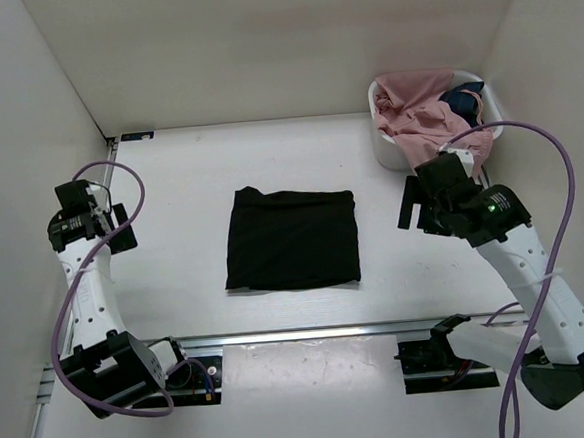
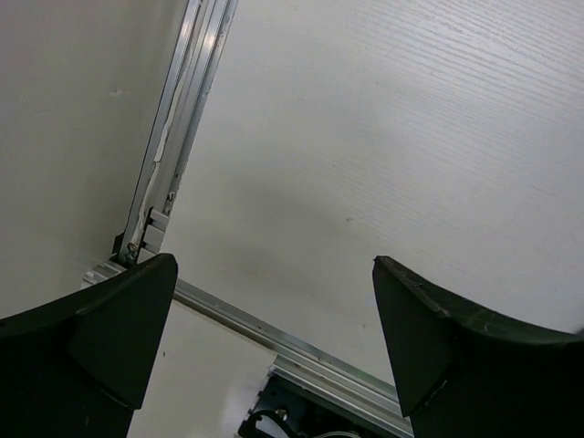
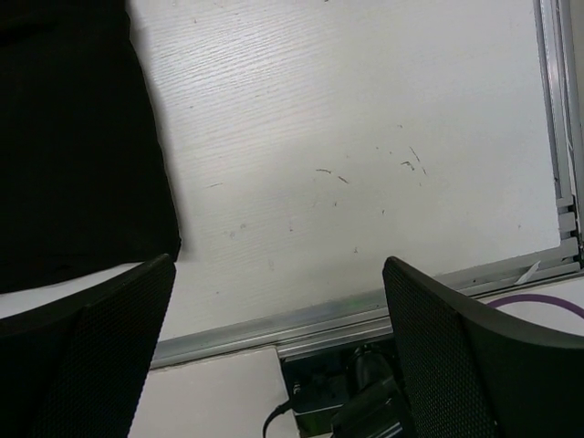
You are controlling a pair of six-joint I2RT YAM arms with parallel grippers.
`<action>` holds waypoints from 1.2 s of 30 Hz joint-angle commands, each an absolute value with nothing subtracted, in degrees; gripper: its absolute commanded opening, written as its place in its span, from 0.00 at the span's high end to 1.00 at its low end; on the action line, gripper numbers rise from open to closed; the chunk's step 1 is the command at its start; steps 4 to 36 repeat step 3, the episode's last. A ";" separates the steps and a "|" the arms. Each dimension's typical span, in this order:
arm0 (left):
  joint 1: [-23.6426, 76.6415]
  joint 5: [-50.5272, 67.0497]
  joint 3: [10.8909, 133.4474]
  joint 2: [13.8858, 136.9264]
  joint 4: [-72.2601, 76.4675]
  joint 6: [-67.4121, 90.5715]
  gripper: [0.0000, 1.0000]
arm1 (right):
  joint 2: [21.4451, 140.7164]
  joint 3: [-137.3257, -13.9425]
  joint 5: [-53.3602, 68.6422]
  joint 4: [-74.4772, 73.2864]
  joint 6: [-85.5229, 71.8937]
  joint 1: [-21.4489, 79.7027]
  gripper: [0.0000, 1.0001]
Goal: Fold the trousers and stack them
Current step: Fold the trousers
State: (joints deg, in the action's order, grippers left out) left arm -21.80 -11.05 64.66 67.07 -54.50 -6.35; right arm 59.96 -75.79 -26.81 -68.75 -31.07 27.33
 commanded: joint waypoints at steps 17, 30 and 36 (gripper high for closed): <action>-22.06 -9.76 66.36 66.45 -54.84 -5.71 0.00 | 58.54 -74.44 -29.00 -67.32 -32.51 27.07 0.01; -22.06 -9.76 66.36 66.45 -54.84 -5.71 0.00 | 58.54 -74.44 -29.00 -67.32 -32.51 27.07 0.01; -22.06 -9.76 66.36 66.45 -54.84 -5.71 0.00 | 58.54 -74.44 -29.00 -67.32 -32.51 27.07 0.01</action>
